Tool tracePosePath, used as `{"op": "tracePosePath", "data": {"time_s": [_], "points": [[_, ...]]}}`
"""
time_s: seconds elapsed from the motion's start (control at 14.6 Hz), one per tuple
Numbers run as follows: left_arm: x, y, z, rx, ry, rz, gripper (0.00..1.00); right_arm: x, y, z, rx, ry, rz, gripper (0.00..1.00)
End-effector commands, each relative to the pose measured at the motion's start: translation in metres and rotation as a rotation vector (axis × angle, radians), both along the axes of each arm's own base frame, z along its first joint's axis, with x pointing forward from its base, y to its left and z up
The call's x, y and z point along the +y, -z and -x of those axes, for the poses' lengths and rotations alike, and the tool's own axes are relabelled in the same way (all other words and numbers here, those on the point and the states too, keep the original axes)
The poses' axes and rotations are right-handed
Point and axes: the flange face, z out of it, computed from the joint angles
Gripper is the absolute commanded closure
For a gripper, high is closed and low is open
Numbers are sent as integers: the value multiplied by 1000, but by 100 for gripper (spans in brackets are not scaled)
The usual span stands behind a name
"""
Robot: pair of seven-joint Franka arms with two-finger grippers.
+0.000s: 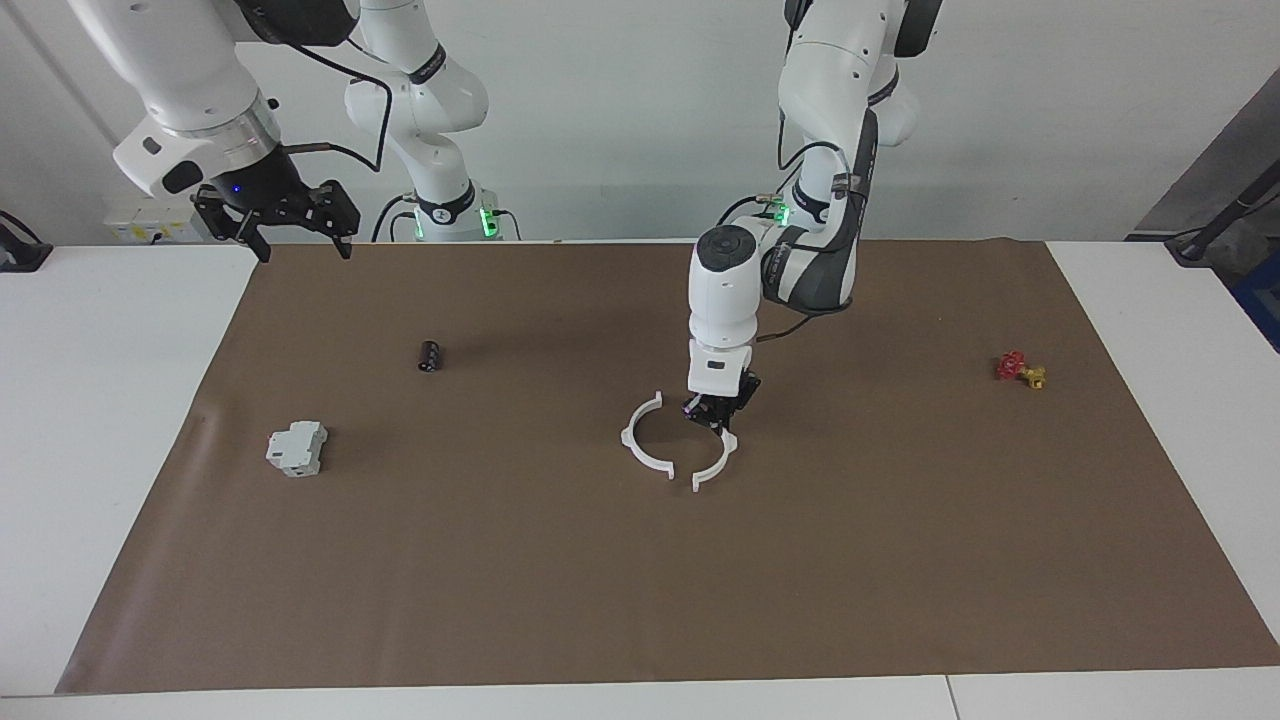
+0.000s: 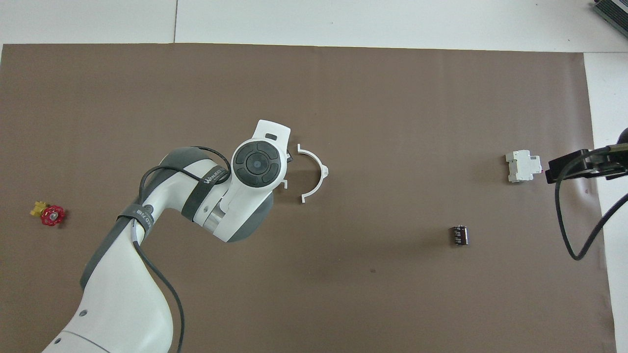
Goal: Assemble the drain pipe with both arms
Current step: 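Carry the held arc with the left gripper toward the placed arc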
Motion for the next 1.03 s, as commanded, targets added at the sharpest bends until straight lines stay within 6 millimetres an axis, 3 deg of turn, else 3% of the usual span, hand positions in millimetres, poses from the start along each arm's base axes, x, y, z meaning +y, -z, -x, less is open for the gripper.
{"op": "tracePosePath", "data": {"time_s": [0.0,0.48,0.96], "points": [[-5,-1,-2,-22,-23,-10,100,-1,-2,8,3,20,-12,0],[-17,13,18,2,-1,-28,100,-1,-2,8,3,20,-12,0],[-16,16,25,0,-11,-42,100,-1,-2,8,5,20,-12,0]]}}
